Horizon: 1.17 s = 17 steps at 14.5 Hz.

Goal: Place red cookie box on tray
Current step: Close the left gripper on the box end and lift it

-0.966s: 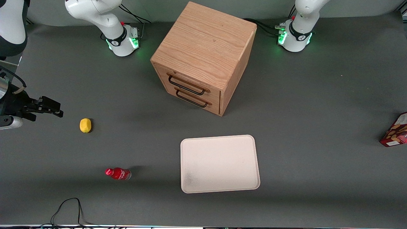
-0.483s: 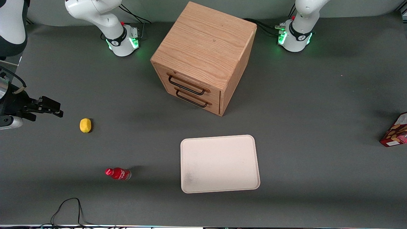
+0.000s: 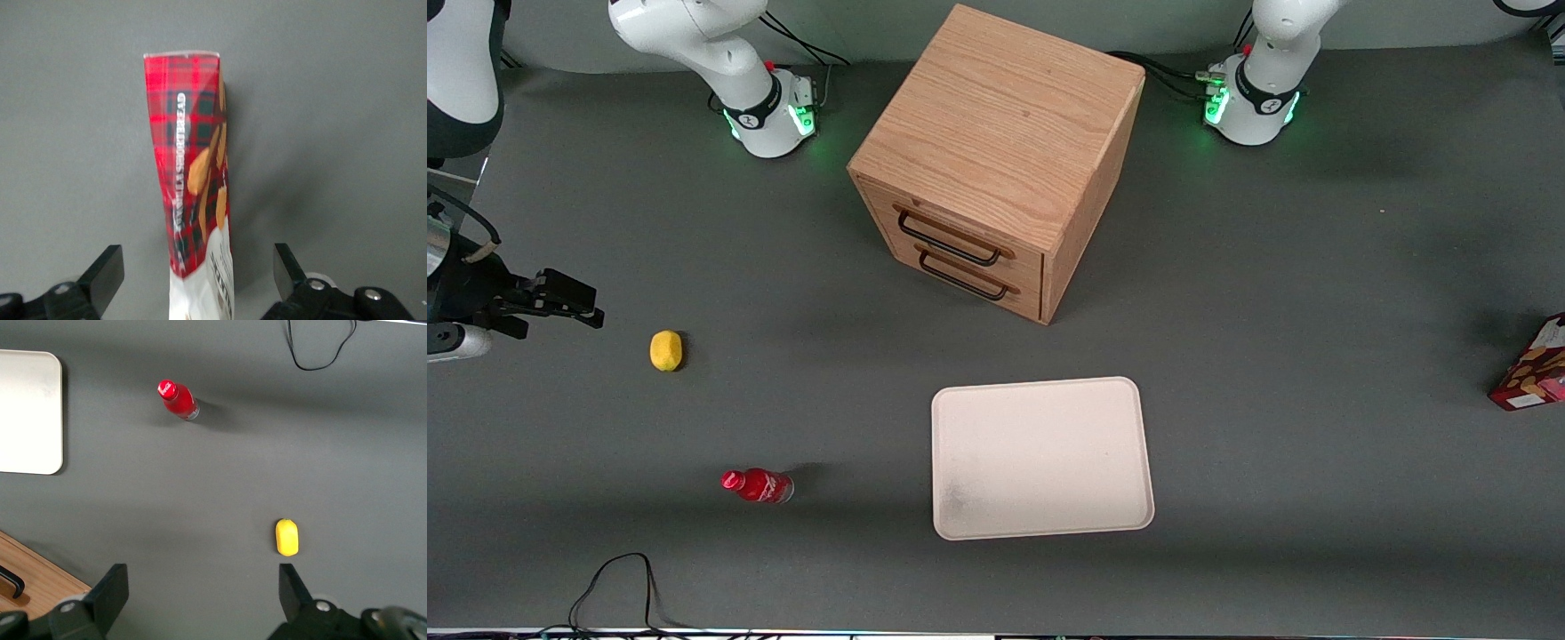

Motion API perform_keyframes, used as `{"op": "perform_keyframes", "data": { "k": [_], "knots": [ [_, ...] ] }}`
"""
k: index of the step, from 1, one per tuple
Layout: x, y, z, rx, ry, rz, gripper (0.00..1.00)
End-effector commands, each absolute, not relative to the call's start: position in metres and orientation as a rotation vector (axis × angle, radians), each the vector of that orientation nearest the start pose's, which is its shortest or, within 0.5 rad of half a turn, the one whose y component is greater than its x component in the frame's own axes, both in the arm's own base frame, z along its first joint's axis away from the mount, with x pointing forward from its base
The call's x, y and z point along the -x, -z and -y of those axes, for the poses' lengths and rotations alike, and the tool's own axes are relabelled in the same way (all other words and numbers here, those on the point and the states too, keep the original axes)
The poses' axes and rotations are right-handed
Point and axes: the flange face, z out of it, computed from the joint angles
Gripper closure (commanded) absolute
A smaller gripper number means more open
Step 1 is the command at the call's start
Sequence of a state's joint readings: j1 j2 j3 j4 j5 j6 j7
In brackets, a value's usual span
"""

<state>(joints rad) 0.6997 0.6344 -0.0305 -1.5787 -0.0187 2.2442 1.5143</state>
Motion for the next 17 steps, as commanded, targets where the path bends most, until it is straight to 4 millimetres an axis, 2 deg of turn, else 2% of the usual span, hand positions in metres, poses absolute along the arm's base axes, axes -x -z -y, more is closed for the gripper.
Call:
{"op": "perform_keyframes", "data": {
  "k": [1, 3, 5, 6, 7, 9, 10, 15, 17],
  "knots": [
    [-0.555, -0.257, -0.431, 2.841, 0.098, -1.287, 0.00],
    [-0.558, -0.241, -0.425, 2.844, 0.094, -1.301, 0.00],
    [-0.558, -0.242, -0.424, 2.848, 0.088, -1.305, 0.01],
    [-0.558, -0.243, -0.425, 2.853, 0.086, -1.298, 0.20],
    [-0.559, -0.245, -0.426, 2.853, 0.085, -1.294, 0.46],
    [-0.560, -0.251, -0.429, 2.850, 0.093, -1.278, 0.88],
    [-0.560, -0.255, -0.432, 2.844, 0.093, -1.274, 1.00],
    [-0.561, -0.261, -0.433, 2.832, 0.091, -1.276, 1.00],
    [-0.561, -0.288, -0.433, 2.835, 0.093, -1.269, 1.00]
  ]
}}
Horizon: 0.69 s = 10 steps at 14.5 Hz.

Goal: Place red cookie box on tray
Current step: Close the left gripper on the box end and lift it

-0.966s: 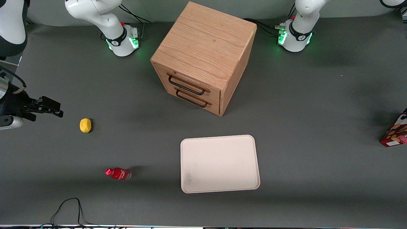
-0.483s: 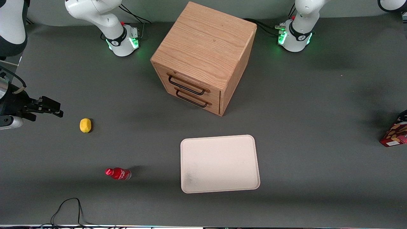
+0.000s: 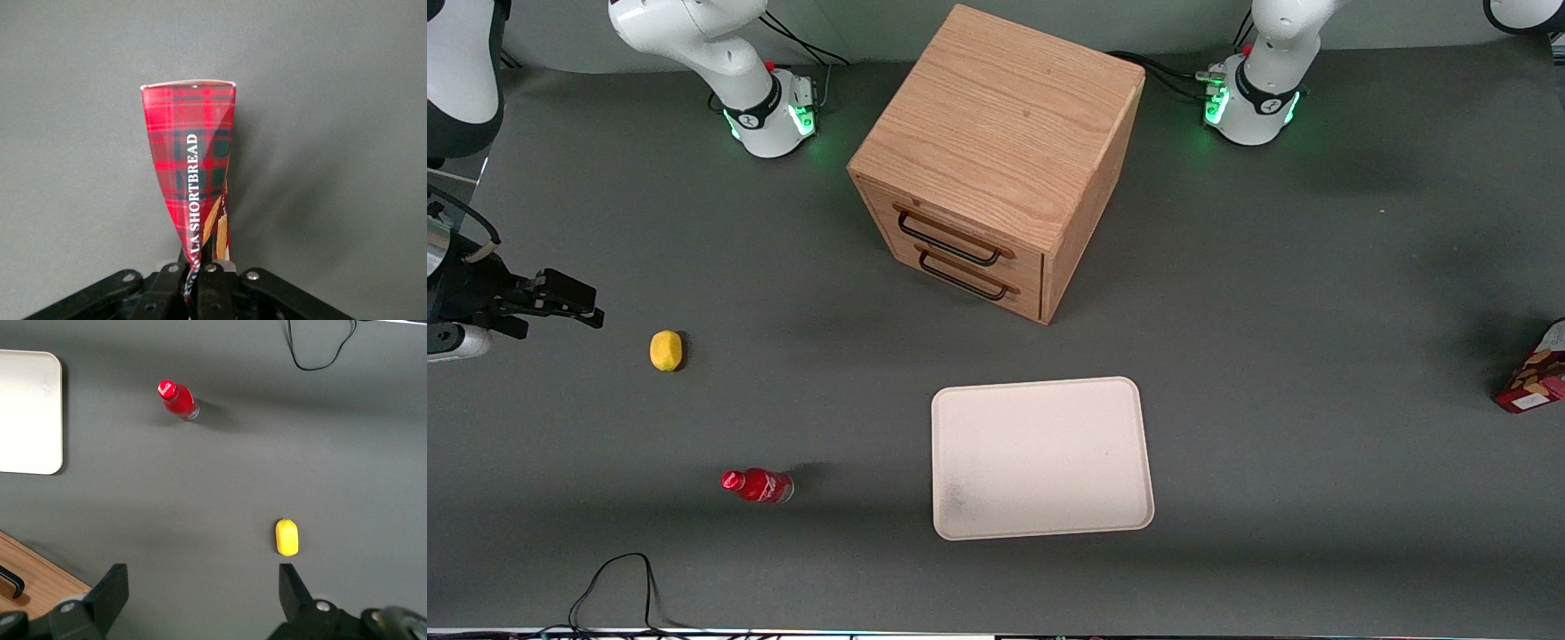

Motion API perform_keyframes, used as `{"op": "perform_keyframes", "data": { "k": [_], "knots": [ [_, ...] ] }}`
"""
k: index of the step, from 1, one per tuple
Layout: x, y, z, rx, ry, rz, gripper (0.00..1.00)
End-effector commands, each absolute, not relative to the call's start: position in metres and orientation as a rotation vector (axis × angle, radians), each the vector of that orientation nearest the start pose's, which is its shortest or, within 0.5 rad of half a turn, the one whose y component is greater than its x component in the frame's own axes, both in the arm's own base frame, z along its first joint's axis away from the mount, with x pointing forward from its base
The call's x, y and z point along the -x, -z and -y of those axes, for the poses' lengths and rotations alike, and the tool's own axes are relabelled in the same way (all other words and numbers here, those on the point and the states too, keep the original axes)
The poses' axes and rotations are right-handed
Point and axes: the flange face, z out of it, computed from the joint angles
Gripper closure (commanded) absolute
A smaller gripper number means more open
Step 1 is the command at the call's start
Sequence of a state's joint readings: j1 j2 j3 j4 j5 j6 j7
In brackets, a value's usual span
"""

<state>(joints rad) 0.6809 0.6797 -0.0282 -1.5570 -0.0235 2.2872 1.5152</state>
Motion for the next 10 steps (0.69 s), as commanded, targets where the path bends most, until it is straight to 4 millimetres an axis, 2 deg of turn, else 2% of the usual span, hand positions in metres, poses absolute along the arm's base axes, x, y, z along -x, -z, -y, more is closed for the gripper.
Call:
{"op": "perform_keyframes", "data": {
  "k": [1, 8, 10],
  "knots": [
    [-0.561, -0.308, -0.433, 2.828, 0.093, -1.271, 1.00],
    [-0.535, -0.471, -0.429, 2.855, 0.013, -1.257, 1.00],
    [-0.527, -0.524, -0.430, 2.849, -0.049, -1.253, 1.00]
  ]
}}
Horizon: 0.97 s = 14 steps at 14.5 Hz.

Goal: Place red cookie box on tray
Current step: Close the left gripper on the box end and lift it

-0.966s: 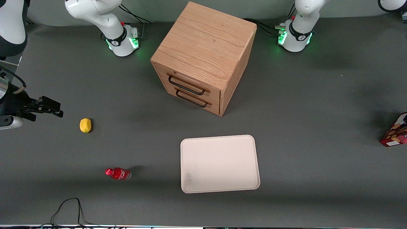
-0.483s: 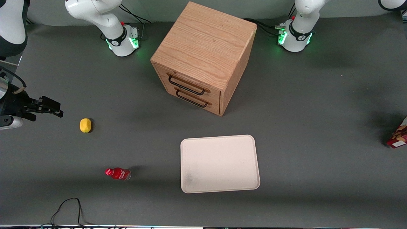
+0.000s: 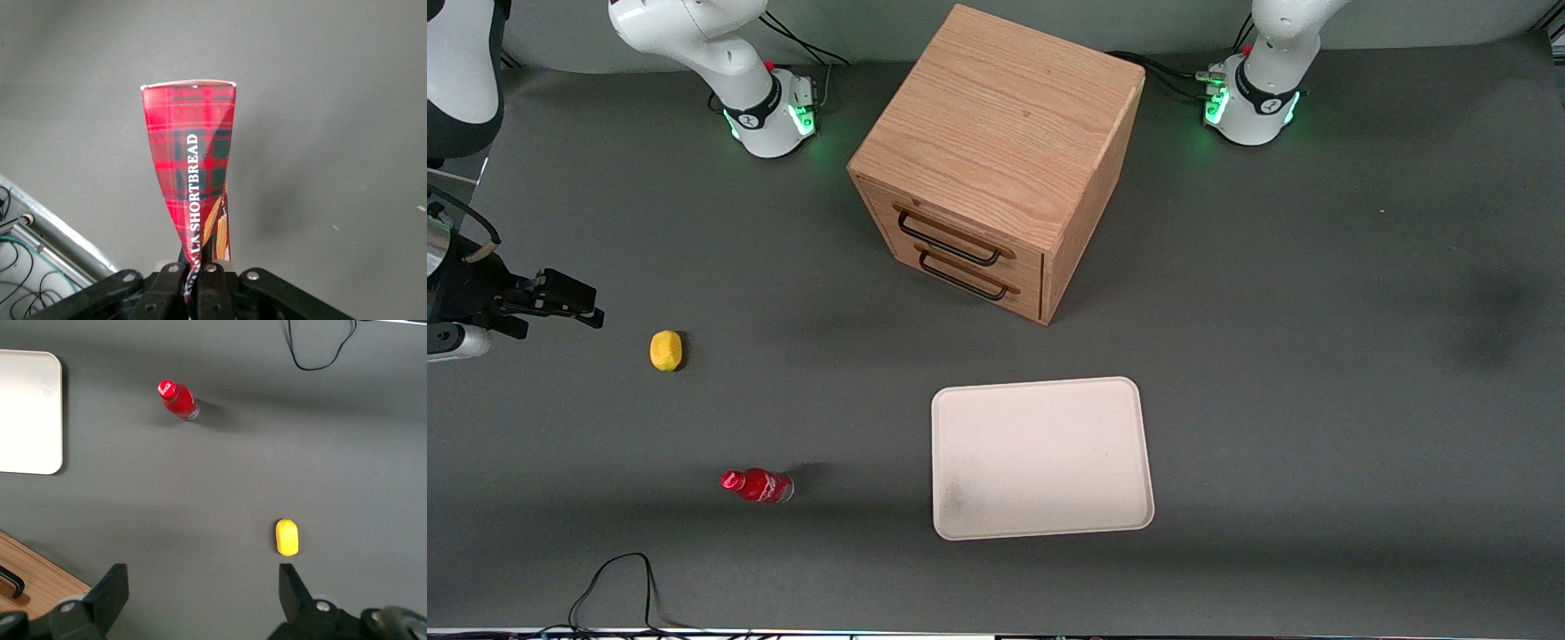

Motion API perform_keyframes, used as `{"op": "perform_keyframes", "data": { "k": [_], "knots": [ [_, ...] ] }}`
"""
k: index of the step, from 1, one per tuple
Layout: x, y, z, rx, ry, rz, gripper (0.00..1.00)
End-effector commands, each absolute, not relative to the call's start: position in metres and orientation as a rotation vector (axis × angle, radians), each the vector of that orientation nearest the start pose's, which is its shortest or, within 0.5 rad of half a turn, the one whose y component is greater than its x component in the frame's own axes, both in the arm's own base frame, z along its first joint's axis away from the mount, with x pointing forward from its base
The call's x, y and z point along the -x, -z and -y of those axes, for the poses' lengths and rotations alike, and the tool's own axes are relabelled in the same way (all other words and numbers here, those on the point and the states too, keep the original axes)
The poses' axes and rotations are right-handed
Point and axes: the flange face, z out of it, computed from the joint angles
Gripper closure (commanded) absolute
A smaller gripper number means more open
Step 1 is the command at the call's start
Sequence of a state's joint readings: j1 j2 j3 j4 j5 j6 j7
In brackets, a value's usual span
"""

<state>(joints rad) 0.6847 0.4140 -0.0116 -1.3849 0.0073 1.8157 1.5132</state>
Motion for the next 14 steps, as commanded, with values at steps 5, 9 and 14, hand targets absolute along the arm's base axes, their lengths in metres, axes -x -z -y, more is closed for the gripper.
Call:
{"op": "perform_keyframes", "data": {
  "k": [5, 9, 14],
  "knots": [
    [-0.512, -0.594, -0.425, 2.829, -0.099, -1.213, 1.00],
    [-0.543, -0.607, -0.365, 2.900, -0.074, -0.975, 1.00],
    [-0.590, -0.619, -0.199, 3.040, -0.097, -0.531, 1.00]
  ]
}}
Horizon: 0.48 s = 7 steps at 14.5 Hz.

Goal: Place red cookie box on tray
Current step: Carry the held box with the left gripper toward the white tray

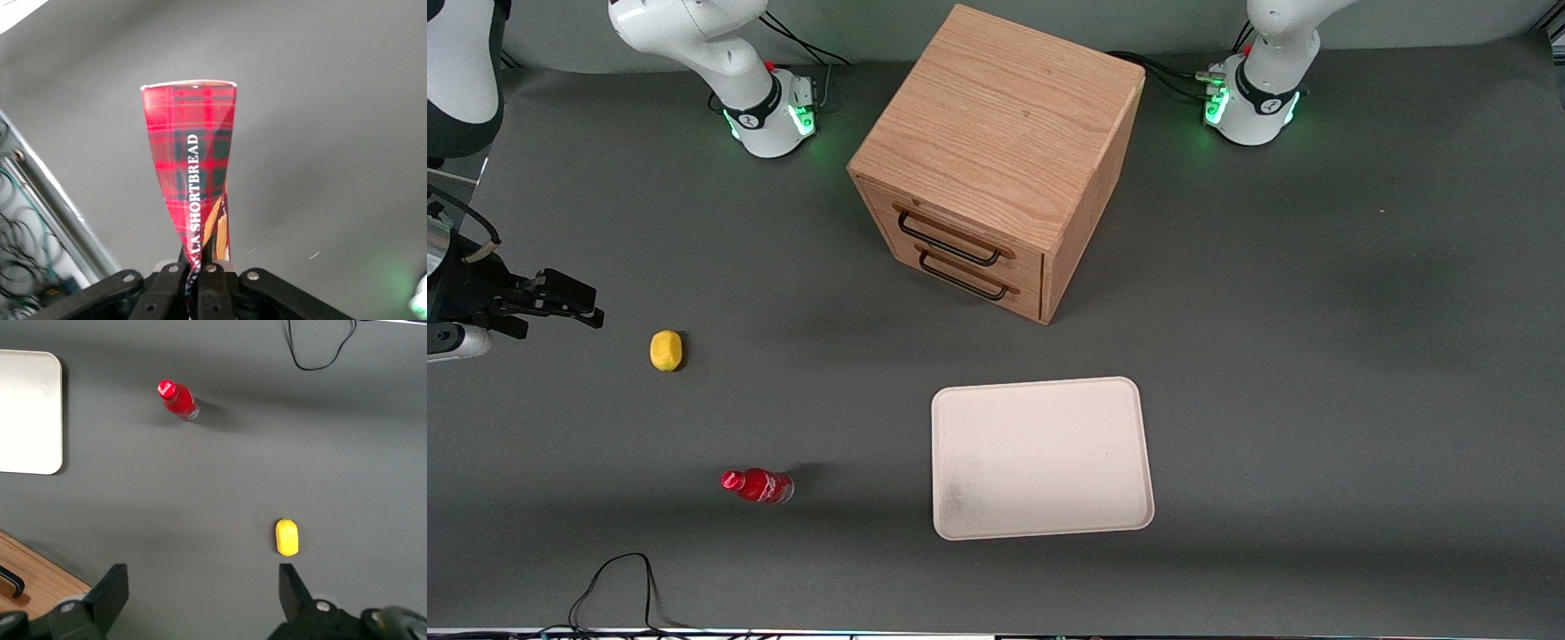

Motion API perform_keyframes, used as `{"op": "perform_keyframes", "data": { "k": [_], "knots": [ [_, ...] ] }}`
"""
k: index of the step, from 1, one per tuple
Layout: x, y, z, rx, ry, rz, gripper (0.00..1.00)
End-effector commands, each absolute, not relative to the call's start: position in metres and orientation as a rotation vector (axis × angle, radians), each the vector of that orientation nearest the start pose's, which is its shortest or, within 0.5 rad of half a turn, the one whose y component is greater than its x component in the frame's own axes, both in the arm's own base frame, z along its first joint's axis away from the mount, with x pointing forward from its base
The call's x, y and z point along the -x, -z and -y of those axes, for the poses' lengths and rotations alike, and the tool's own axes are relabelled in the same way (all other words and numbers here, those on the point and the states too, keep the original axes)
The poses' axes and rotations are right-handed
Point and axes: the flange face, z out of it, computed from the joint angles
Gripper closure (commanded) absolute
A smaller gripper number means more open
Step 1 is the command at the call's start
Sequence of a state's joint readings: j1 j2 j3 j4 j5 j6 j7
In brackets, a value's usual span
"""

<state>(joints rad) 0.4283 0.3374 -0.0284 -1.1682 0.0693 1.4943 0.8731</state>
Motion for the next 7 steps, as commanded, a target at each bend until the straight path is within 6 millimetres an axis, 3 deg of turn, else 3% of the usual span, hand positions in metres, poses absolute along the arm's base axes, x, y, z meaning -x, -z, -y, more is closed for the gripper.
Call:
{"op": "perform_keyframes", "data": {
  "k": [1, 4, 7],
  "knots": [
    [-0.596, -0.622, -0.161, 3.049, -0.113, -0.458, 1.00],
    [-0.610, -0.625, -0.045, 3.066, -0.118, -0.216, 1.00],
    [-0.609, -0.628, 0.056, 3.081, -0.089, -0.031, 1.00]
  ]
}}
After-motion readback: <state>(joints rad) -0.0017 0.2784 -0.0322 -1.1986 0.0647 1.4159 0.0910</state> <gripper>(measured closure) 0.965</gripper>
